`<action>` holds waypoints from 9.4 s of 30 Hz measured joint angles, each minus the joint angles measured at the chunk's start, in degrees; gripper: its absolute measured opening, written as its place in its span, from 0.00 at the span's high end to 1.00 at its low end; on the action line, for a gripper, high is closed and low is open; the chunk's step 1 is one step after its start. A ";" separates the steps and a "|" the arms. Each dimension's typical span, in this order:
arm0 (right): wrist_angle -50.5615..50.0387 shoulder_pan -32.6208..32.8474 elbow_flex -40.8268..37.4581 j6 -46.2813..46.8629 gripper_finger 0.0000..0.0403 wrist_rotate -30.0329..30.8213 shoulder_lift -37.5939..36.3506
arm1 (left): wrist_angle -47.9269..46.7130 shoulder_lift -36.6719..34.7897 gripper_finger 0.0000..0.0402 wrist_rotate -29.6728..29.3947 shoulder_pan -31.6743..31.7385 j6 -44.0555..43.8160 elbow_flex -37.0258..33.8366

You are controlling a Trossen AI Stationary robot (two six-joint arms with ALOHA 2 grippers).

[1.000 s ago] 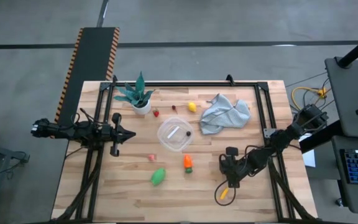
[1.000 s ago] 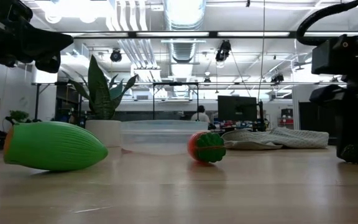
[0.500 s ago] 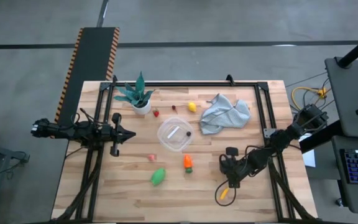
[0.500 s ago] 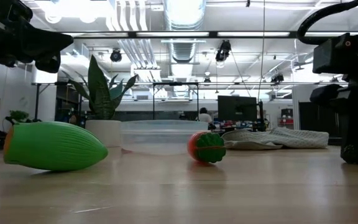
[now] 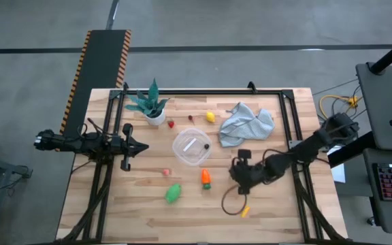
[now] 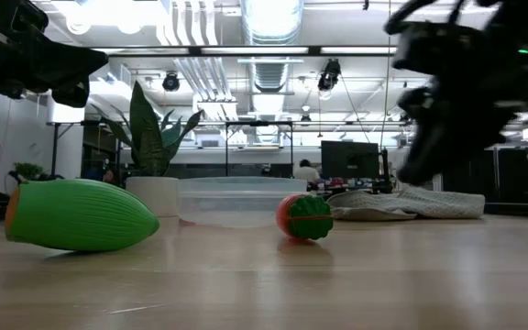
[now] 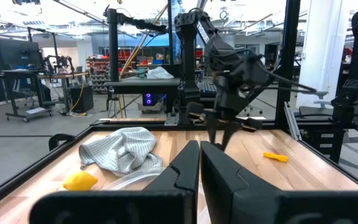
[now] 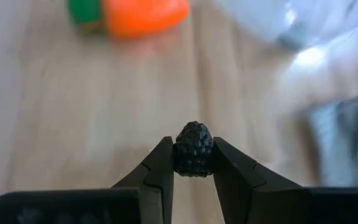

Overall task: Pick and placing Produce into tupperware
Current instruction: Put the blackberry into the transparent bin, then put the yellow corn into the transparent bin

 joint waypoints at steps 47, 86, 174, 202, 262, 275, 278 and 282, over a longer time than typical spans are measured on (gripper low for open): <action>0.87 -31.30 26.73 -37.47 0.75 -21.29 21.86 | -0.01 0.04 1.00 0.04 -0.01 -0.01 -0.01; -14.22 -15.09 23.14 -30.69 0.83 -22.32 -7.00 | 0.04 0.00 1.00 0.04 0.01 -0.01 -0.01; -7.51 16.54 12.94 1.52 0.64 -22.96 16.31 | 2.54 0.02 1.00 -1.32 0.00 0.30 0.00; -8.26 15.42 12.56 0.77 0.97 -11.61 15.65 | 2.54 0.02 1.00 -1.32 -0.01 0.27 -0.01; 20.04 -35.15 18.53 -32.31 0.97 -32.78 18.99 | 2.54 -0.07 1.00 -1.32 -0.01 0.38 -0.01; 12.38 -35.13 25.65 -33.23 0.97 -32.35 26.45 | 2.45 0.02 1.00 -1.30 0.01 0.01 0.01; 12.34 -35.13 25.66 -33.33 0.97 -32.22 26.36 | 2.46 0.02 1.00 -1.30 0.00 -0.04 0.00; 11.31 -35.13 25.62 -33.25 0.94 -32.20 25.74 | 2.48 0.20 1.00 -1.27 -0.04 -0.04 0.00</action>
